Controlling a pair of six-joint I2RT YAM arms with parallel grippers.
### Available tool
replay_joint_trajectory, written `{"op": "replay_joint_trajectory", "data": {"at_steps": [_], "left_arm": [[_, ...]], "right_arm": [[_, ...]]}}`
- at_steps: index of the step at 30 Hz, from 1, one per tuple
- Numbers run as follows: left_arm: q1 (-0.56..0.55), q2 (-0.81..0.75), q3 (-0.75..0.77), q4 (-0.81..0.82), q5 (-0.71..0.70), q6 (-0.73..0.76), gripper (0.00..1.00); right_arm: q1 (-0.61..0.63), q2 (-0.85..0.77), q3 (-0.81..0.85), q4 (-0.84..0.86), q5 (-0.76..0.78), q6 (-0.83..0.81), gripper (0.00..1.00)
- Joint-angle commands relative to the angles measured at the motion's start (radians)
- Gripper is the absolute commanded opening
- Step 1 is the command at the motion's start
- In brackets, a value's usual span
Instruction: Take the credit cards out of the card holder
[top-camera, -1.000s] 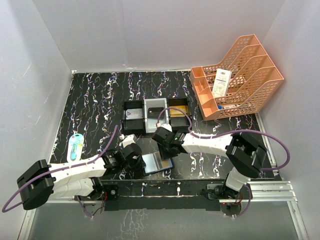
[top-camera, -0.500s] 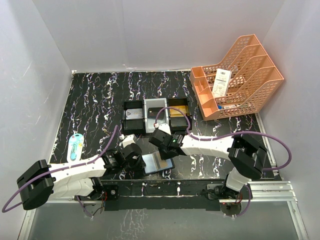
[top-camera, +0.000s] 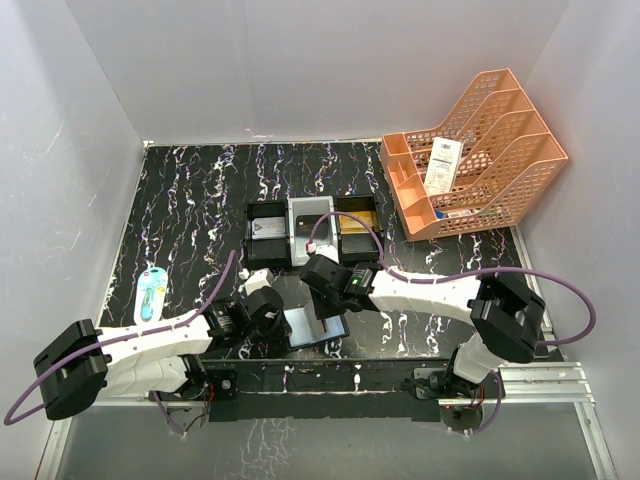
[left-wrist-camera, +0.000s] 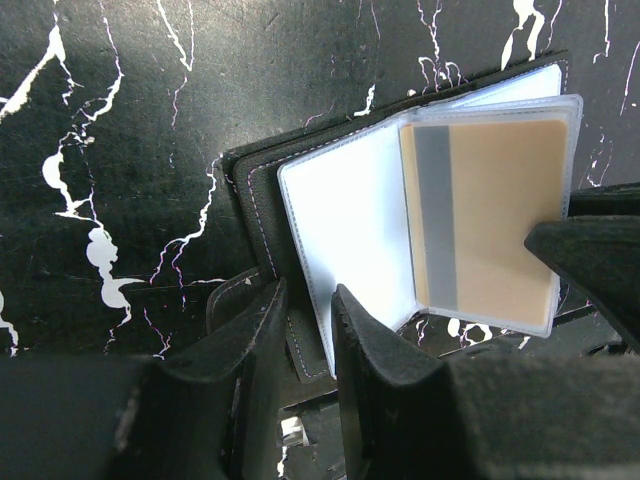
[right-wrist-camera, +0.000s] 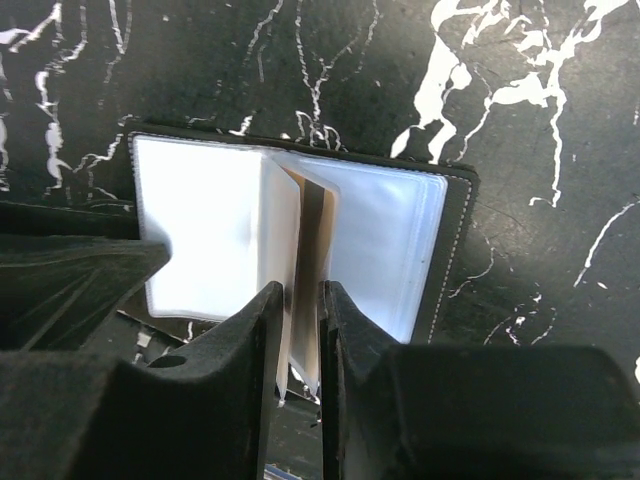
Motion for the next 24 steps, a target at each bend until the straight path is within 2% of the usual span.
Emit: {"op": "replay_joint_trajectory", "data": {"at_steps": [1,12,19,24], "left_arm": [[-0.005,0.002,-0.017,0.020,0.026,-0.008,0.24],[-0.005,0.004,-0.016,0.021,0.025,-0.008,0.24],[-0.004,0.005,-0.012,0.019,0.026,-0.008,0.23],[-0.004,0.007,-0.012,0.019,0.026,-0.008,0.24]], "right_arm": [[0.009,-0.021,0.005,0.112,-0.062,0.035,0.20],[0.009,0.013,0.030,0.093,-0.105,0.004,0.23],[0.009,0.008,0.019,0.137,-0.152,0.002,0.31],[0.009,-0.002,0.006,0.161,-0.175,0.000,0.40]]}}
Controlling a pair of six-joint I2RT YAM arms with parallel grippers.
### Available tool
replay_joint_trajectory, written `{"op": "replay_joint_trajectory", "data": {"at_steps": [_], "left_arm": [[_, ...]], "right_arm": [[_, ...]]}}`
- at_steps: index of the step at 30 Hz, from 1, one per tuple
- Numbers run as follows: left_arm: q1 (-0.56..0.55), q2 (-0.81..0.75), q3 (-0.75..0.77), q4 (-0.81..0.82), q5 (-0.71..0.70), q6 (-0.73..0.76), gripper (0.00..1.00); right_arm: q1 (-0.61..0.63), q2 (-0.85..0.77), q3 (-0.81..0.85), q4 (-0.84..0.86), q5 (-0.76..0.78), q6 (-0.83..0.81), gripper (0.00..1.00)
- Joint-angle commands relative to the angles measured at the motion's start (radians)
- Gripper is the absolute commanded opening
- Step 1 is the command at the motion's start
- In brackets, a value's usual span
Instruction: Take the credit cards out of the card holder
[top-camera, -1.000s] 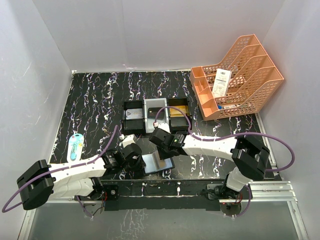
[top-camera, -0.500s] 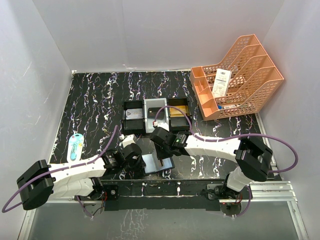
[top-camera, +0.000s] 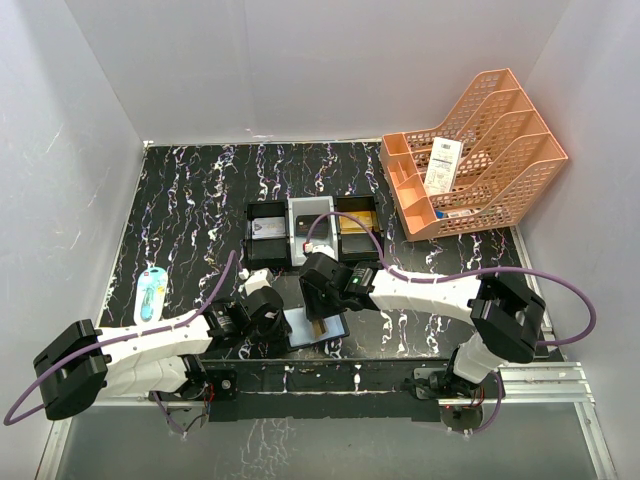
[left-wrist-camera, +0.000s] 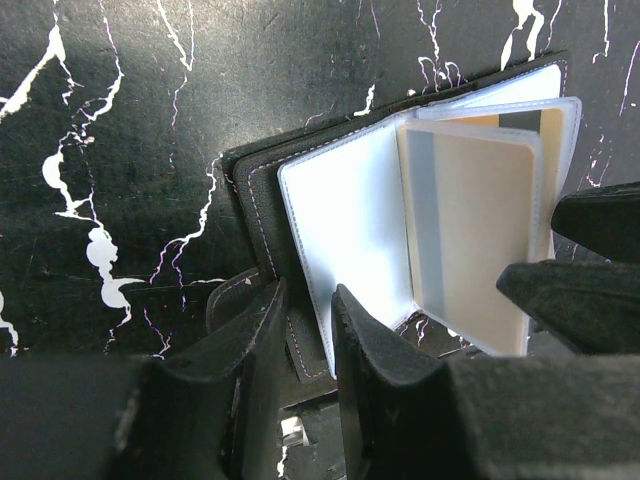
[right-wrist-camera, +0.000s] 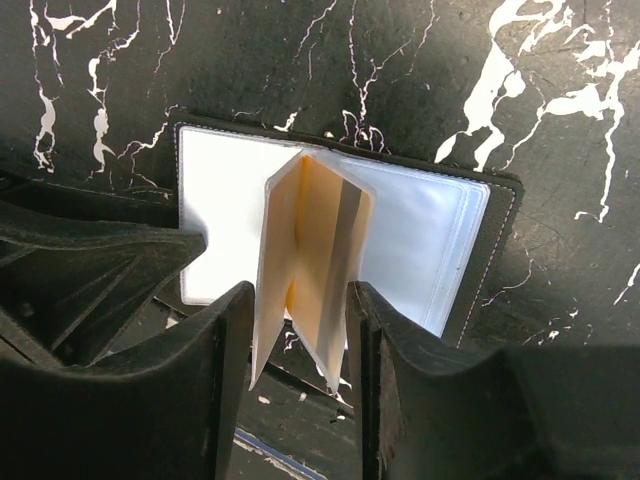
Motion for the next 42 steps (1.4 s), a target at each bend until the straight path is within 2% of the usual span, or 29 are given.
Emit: {"op": "replay_joint_trajectory", "data": {"at_steps": [1,13,19,26,30,35,42], "left_arm": [[-0.004,0.009,-0.011,0.019,0.025,-0.008,0.24],[-0.006,-0.003,-0.012,0.004,0.019,-0.009,0.24],[-0.005,-0.014,-0.015,-0.003,0.013,-0.014,0.24],[-0.005,-0.062,-0.002,-0.077,-0.020,-0.034,0.25],[-0.005,-0.129,0.002,-0.139,-0.051,-0.055,0.30],[-0.005,-0.203,0.016,-0.195,-0.073,-0.064,0.40],[-0.005,-0.237,0.048,-0.244,-0.089,-0.072,0.44]], "right_arm": [[0.016,0.004,0.003,0.126,-0.106,0.015,0.41],[0.016,0.001,-0.016,0.166,-0.152,0.011,0.57],[0.016,-0.007,-0.024,0.178,-0.159,0.012,0.61],[0.016,-0.039,-0.020,0.121,-0.047,0.030,0.67],[0.015,-0.078,-0.026,0.089,0.043,0.057,0.68],[0.014,-0.125,-0.049,0.100,0.091,0.091,0.67],[0.014,-0.174,-0.081,0.143,0.094,0.101,0.65]]}}
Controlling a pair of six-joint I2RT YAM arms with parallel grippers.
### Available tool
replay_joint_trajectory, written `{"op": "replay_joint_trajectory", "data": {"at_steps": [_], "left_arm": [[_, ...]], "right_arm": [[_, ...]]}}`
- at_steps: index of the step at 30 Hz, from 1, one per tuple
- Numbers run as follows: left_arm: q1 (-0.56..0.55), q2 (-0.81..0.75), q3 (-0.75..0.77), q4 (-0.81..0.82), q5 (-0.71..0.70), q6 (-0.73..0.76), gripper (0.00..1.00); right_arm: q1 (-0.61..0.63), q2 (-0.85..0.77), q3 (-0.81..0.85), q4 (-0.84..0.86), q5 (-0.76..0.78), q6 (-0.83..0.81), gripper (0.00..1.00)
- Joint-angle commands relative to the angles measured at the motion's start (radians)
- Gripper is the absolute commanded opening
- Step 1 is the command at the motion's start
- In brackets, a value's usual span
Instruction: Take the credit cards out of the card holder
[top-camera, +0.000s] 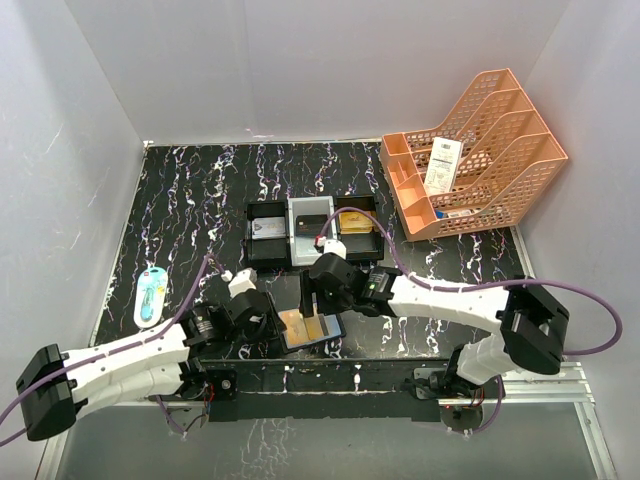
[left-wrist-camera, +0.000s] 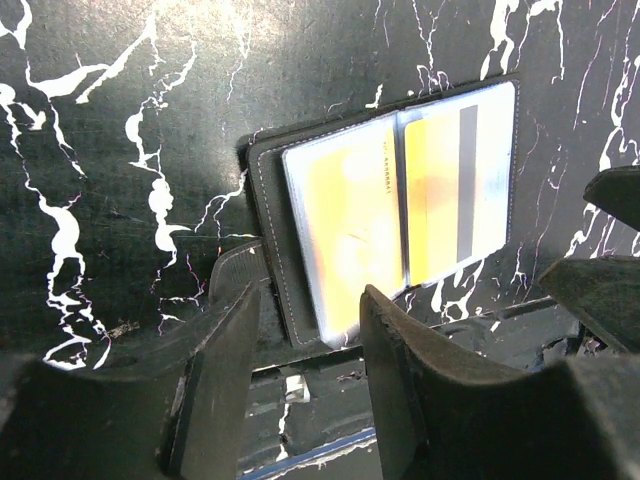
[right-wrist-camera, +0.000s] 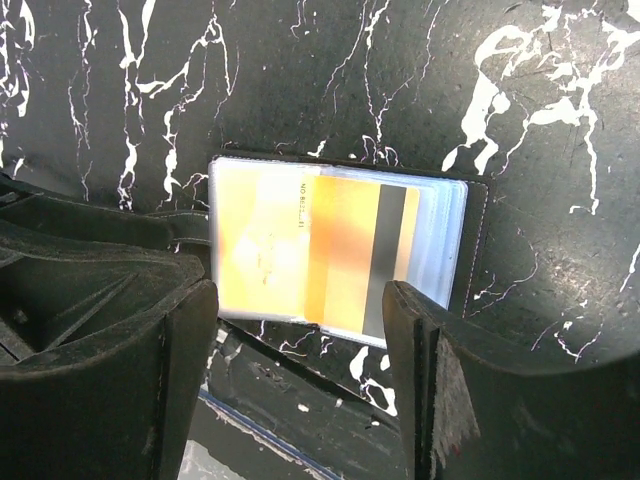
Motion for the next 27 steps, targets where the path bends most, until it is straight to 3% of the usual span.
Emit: {"op": "replay_joint_trajectory", "data": {"at_steps": [1,8,17,27], "left_arm": [[-0.004,-0.027,0.046,-0.057,-0.038,-0.010,0.45],[-0.005,-0.070,0.048,-0.063,-0.047,-0.022,0.46],[-0.004,-0.036,-0.010,0.148,0.053,0.024,0.42],[-0.004,0.050,-0.010,0.199,0.074,0.034,0.36]], "right_arm": [[0.001,-0.046,-0.022,0.089,-0.001,0.008,0.63],[0.000,0.007,-0.047,0.189,-0.132,0.028,0.50],[0.000,0.079,-0.091,0.329,-0.239,0.075,0.41],[-0.001,0.163,-0.090,0.377,-0.302,0.075,0.37]]}}
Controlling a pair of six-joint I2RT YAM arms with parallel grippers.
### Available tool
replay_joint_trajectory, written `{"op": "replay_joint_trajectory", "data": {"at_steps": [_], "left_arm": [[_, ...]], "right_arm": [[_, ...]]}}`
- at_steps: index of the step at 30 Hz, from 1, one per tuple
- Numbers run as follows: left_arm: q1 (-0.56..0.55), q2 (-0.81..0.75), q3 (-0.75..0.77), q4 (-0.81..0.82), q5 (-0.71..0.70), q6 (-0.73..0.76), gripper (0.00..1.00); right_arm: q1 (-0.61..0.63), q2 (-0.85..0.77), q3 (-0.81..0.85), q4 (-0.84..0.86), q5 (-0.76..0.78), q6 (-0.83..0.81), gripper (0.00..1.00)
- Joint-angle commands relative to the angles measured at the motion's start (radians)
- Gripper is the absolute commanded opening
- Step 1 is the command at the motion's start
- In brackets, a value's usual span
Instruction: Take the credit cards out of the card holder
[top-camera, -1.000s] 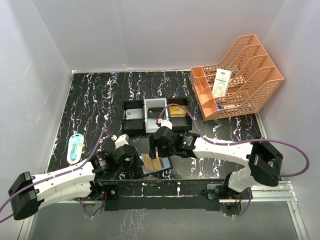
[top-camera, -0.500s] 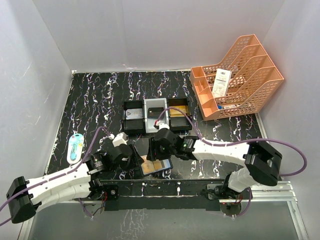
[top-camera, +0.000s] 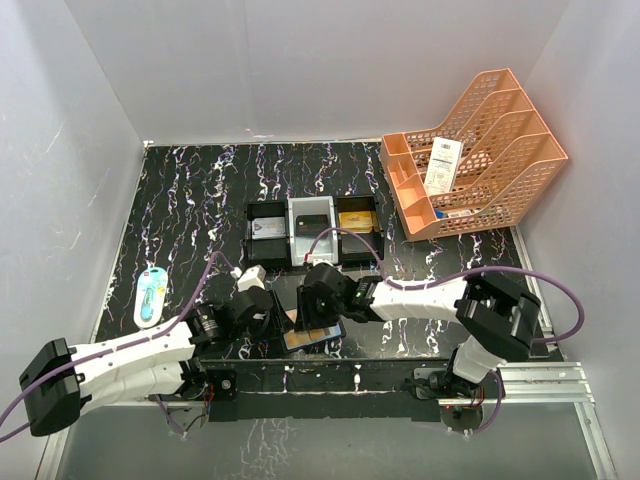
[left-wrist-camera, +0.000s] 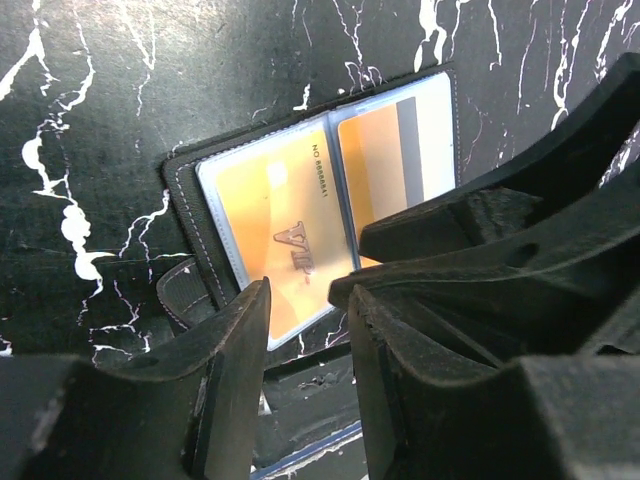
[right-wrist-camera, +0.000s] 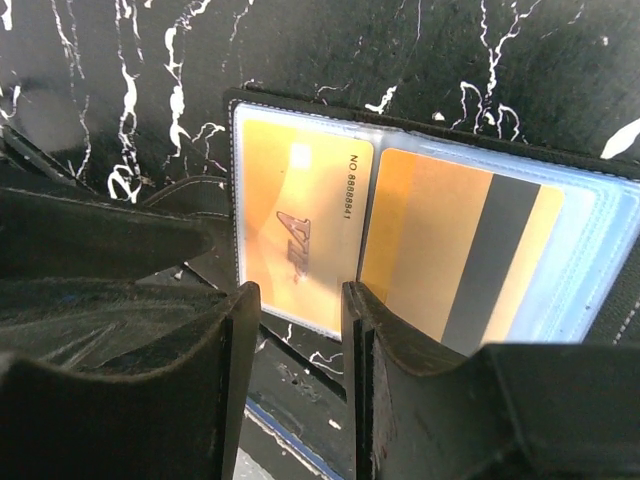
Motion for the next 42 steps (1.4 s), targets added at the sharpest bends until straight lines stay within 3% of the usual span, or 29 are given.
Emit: {"op": "replay_joint_trajectory", "data": {"at_steps": [1,11,25,36,42], "left_arm": [[-0.005,0.008,-0.010,0.070,0.019,0.002,0.36],[-0.004,0.057,-0.030,0.074,0.010,-0.007,0.33],[-0.004,0.228,0.002,0.071,0.017,0.011,0.26],[-0.004,0.242,0.005,0.060,0.015,0.012,0.24],[-0.005,0.245,0.001,0.072,0.018,0.014,0.24]], "right_arm": [[0.006,0.035,0.019,0.115,-0.056,0.012,0.37],[0.006,0.036,0.033,-0.009,0.087,0.001,0.37],[0.006,-0.060,0.038,0.009,0.058,0.000,0.37],[0.000,-0.026,0.043,-0.087,0.167,-0.014,0.36],[-0.012,0.009,0.031,-0.066,0.118,-0.013,0.36]]}}
